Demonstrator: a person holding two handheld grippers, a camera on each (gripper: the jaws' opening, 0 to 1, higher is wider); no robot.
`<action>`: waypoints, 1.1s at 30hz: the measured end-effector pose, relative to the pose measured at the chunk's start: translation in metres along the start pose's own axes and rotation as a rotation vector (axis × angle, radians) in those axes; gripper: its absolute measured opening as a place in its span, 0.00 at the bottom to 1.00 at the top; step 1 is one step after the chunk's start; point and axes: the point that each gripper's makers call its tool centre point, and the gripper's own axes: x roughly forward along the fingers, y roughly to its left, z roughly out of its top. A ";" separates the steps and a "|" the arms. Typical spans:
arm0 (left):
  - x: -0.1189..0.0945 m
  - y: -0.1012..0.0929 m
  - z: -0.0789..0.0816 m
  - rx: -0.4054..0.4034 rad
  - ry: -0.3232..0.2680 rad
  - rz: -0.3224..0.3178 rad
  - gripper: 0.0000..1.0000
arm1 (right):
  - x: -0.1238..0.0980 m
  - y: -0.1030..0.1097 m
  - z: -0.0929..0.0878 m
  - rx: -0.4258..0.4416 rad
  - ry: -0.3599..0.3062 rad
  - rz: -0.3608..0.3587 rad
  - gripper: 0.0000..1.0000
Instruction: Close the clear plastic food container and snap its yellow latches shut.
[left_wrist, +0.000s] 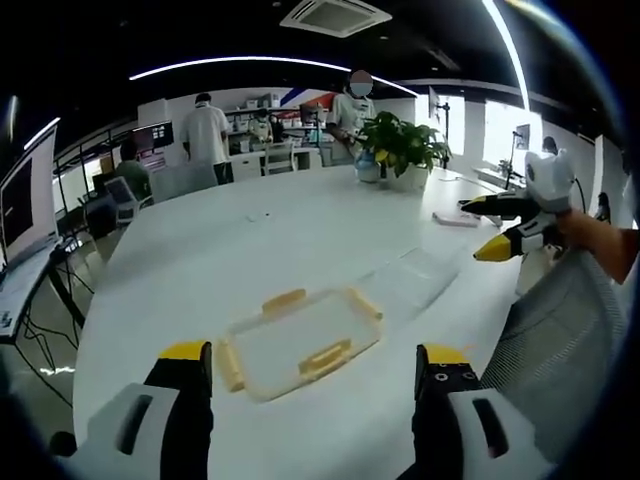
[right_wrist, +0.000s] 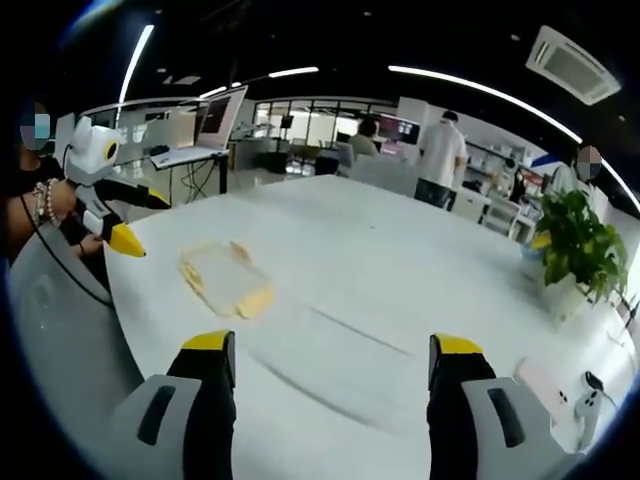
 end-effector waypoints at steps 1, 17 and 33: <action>0.000 0.000 0.000 0.003 -0.001 0.000 0.81 | 0.000 0.000 0.000 0.003 -0.001 -0.001 0.77; 0.006 0.014 0.012 0.051 0.006 -0.042 0.83 | 0.004 -0.008 0.014 0.007 -0.022 0.021 0.75; 0.023 0.049 0.019 0.116 0.025 -0.090 0.88 | 0.042 0.004 0.039 -0.099 -0.003 0.130 0.75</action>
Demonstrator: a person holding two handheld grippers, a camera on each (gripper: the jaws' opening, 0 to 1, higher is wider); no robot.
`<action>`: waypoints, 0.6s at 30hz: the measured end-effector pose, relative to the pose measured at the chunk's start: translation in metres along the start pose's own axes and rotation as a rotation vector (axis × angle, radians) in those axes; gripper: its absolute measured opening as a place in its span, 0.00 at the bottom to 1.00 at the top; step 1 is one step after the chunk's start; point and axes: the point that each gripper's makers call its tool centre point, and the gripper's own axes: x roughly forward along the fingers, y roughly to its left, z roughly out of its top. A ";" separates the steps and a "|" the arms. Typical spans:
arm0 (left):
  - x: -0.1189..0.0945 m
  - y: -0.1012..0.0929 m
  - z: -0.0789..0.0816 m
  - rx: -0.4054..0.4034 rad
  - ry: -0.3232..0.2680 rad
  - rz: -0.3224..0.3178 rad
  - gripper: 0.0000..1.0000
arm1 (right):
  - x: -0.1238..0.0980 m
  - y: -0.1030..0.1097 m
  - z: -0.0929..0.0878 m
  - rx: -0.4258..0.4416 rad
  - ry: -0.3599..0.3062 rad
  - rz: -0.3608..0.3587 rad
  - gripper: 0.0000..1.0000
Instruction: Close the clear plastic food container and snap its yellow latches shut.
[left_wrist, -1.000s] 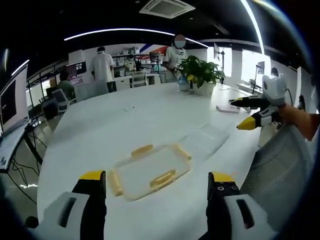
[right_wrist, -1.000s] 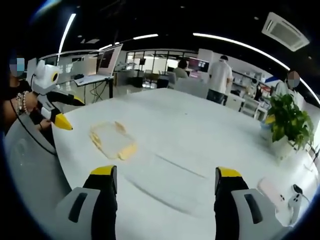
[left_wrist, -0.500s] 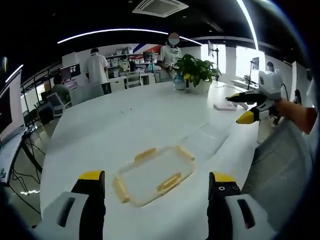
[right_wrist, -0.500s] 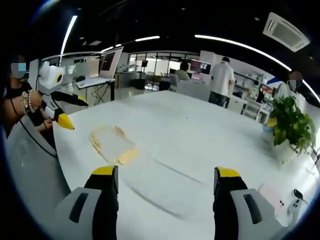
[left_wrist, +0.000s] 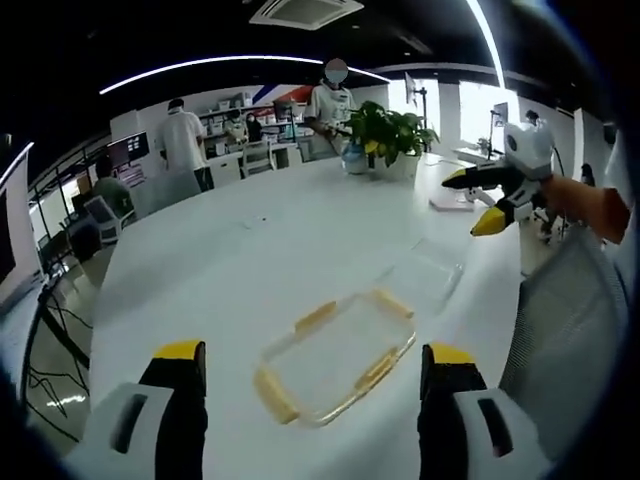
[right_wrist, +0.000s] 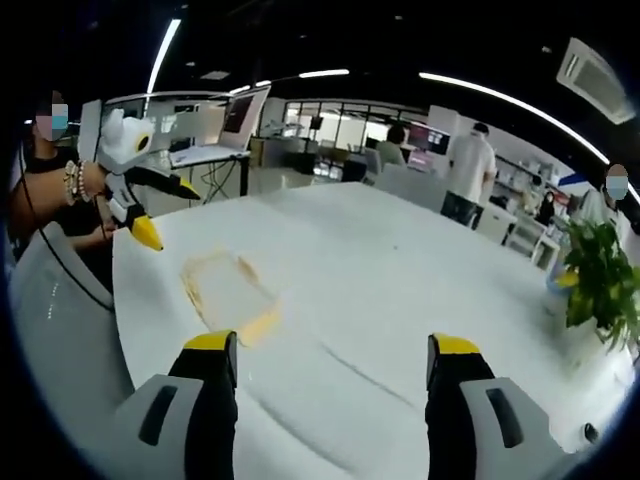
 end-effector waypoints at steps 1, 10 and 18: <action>0.001 0.002 0.000 0.006 0.000 -0.006 0.91 | 0.003 0.002 0.001 -0.015 0.004 0.013 0.75; 0.007 0.021 -0.006 0.107 0.075 -0.051 0.95 | 0.023 0.005 0.013 -0.081 0.017 0.068 0.74; 0.011 0.023 -0.025 0.250 0.196 -0.179 0.99 | 0.038 0.019 0.023 -0.126 0.012 0.170 0.80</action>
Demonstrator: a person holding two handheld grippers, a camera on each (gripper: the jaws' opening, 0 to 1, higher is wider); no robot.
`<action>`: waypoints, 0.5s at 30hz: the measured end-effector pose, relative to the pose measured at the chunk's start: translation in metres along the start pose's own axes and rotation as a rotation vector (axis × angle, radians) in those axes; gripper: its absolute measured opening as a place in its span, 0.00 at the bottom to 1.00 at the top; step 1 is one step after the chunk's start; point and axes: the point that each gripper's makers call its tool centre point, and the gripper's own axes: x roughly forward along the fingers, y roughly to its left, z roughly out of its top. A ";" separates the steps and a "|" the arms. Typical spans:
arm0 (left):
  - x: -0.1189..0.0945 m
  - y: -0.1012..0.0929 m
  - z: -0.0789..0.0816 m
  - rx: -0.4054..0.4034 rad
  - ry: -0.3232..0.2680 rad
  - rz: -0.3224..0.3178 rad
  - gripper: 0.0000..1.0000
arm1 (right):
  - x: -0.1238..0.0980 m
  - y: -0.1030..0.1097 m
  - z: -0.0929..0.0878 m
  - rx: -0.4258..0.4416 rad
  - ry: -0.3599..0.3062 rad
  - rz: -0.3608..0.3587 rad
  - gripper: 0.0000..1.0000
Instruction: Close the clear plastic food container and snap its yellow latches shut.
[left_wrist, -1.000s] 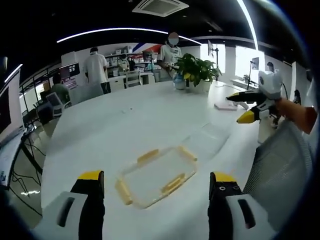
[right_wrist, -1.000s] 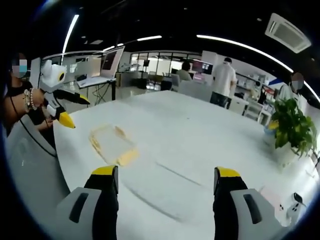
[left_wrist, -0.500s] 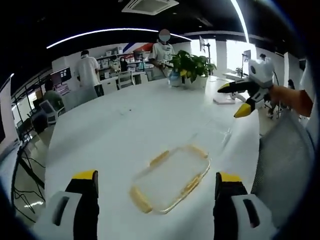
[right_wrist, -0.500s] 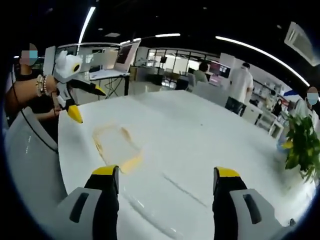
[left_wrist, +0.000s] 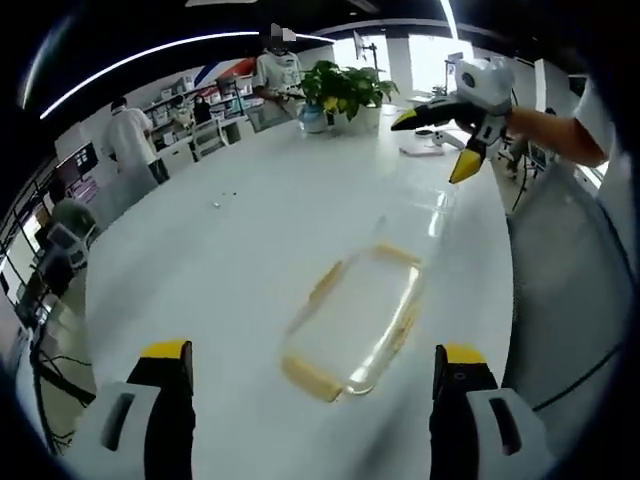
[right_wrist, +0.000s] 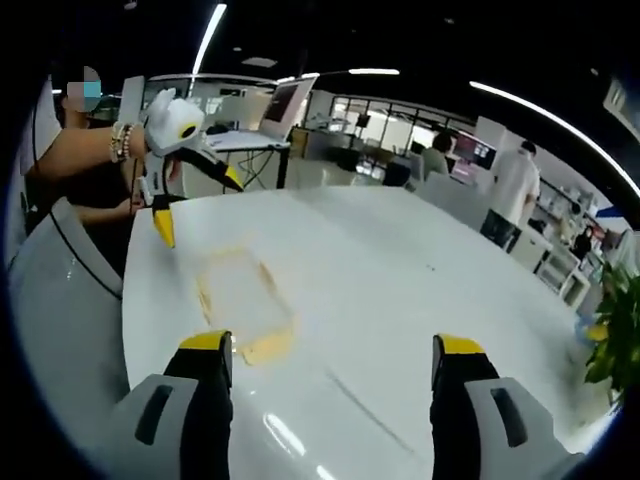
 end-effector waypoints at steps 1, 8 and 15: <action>0.000 -0.002 -0.003 0.021 0.024 -0.028 0.99 | 0.003 0.002 -0.002 -0.030 0.021 0.015 0.79; 0.003 0.000 -0.009 0.050 0.066 -0.102 0.97 | 0.016 0.007 -0.001 -0.092 0.051 0.070 0.76; 0.009 0.003 -0.017 0.113 0.141 -0.167 0.97 | 0.031 0.021 -0.009 -0.159 0.113 0.165 0.76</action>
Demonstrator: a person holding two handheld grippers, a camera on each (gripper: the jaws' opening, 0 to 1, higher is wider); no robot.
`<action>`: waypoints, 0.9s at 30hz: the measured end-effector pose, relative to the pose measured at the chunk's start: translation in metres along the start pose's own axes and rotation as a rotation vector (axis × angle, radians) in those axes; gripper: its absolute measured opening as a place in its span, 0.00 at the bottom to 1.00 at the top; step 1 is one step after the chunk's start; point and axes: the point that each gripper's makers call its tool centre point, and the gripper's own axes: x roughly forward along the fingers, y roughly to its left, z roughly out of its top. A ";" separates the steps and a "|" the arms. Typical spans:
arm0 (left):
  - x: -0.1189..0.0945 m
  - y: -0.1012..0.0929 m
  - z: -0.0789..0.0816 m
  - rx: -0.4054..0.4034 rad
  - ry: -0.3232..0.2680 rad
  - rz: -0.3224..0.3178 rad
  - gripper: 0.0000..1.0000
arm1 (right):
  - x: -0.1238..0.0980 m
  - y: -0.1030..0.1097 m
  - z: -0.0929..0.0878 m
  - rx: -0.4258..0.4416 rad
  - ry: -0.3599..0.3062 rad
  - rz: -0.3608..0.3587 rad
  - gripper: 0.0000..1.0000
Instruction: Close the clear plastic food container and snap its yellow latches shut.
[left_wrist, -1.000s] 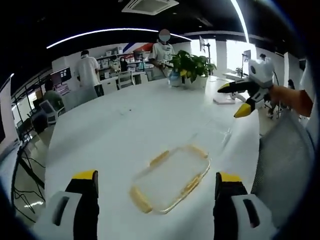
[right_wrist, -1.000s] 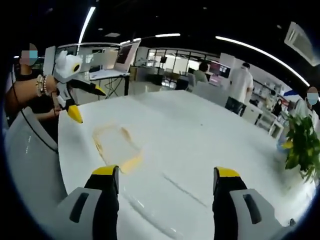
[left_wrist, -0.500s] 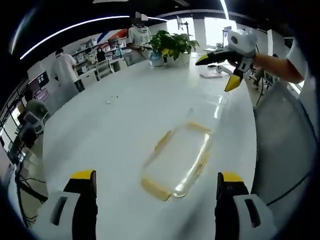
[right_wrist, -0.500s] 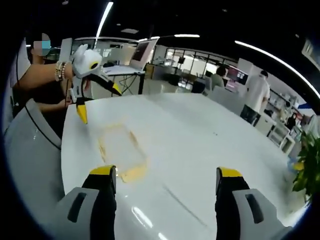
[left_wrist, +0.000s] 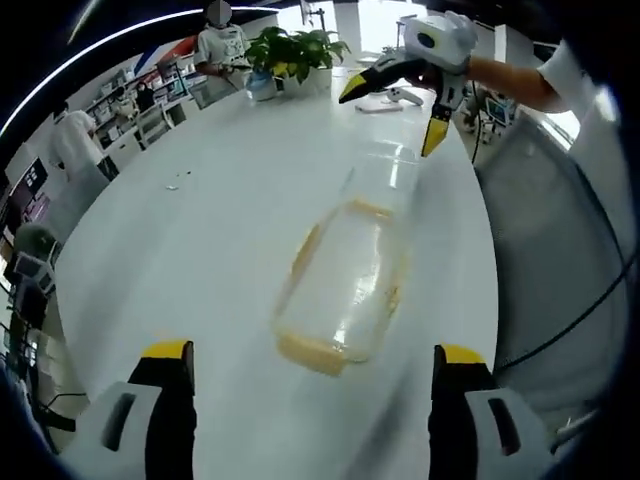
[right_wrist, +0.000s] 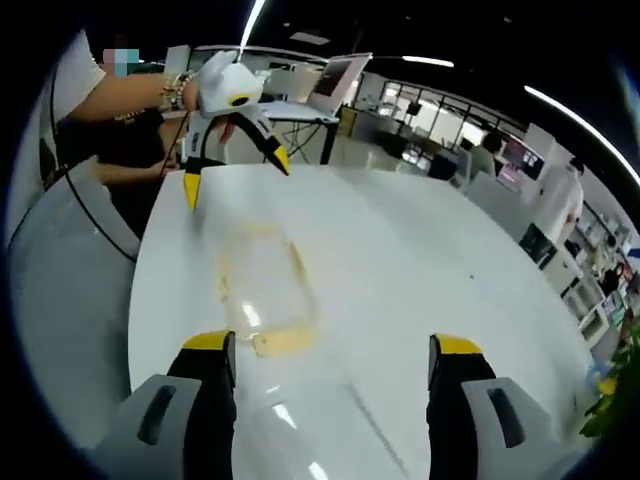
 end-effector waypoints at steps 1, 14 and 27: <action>0.001 0.000 -0.001 0.005 0.008 -0.010 0.97 | 0.002 0.001 0.000 0.002 0.006 0.012 0.76; 0.017 -0.004 -0.012 0.084 0.112 -0.118 0.94 | 0.031 0.025 -0.006 -0.080 0.102 0.182 0.77; 0.035 0.000 -0.018 0.127 0.161 -0.204 0.90 | 0.053 0.032 -0.019 -0.143 0.185 0.286 0.75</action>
